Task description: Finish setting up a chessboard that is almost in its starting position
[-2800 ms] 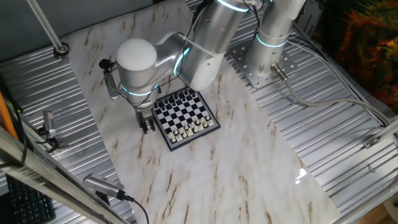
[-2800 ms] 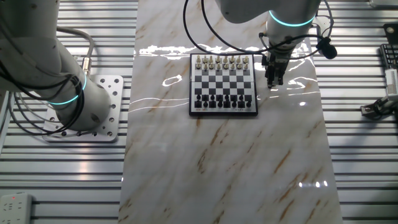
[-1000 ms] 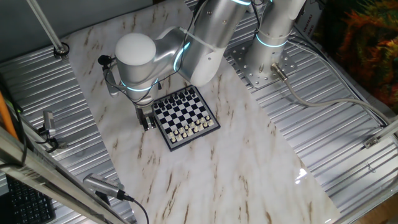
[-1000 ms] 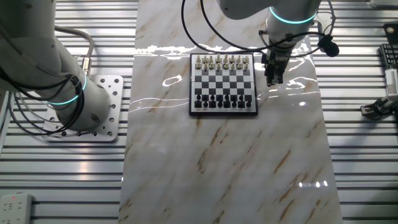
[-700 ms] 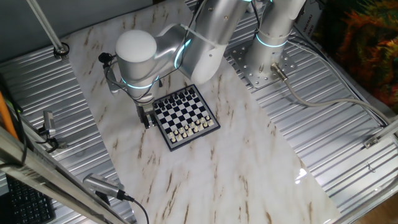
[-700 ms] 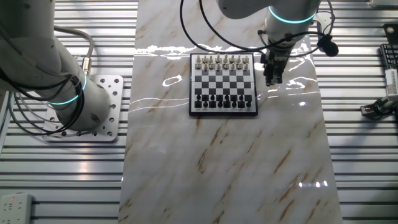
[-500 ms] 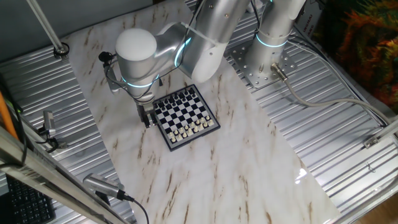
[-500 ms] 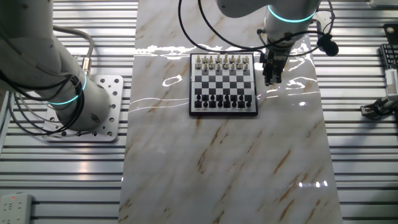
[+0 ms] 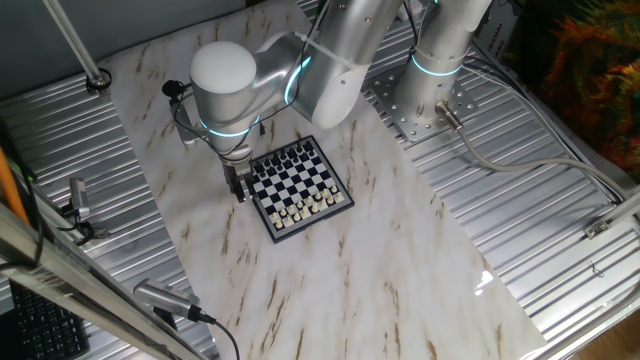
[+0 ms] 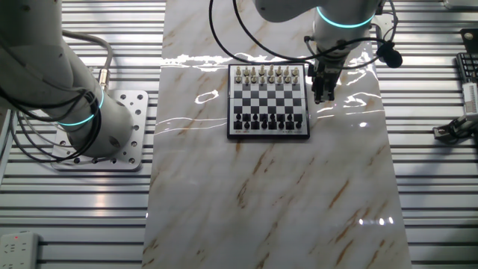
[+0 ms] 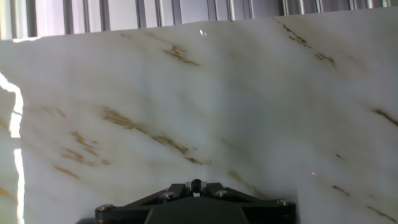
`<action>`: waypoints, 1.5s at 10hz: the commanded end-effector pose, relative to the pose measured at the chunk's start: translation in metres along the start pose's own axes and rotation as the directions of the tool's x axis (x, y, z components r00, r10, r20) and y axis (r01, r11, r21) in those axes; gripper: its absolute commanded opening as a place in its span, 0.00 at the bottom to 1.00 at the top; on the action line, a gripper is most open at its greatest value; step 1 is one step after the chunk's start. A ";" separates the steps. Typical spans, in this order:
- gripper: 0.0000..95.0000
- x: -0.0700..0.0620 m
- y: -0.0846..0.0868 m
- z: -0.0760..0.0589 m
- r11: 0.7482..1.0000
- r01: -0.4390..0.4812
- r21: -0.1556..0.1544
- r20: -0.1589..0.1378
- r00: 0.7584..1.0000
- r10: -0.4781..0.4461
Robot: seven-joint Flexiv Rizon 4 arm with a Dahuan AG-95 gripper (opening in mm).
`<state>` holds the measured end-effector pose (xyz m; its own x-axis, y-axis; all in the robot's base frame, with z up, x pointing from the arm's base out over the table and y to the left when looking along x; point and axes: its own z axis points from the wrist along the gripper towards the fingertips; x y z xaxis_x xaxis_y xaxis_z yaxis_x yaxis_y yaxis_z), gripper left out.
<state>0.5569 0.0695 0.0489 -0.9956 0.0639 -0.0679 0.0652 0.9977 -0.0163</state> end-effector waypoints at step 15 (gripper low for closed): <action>0.00 0.031 -0.020 -0.009 0.999 0.040 -0.018 -0.004 0.999 -0.040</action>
<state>0.5241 0.0510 0.0556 -0.9979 0.0225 -0.0612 0.0225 0.9997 -0.0001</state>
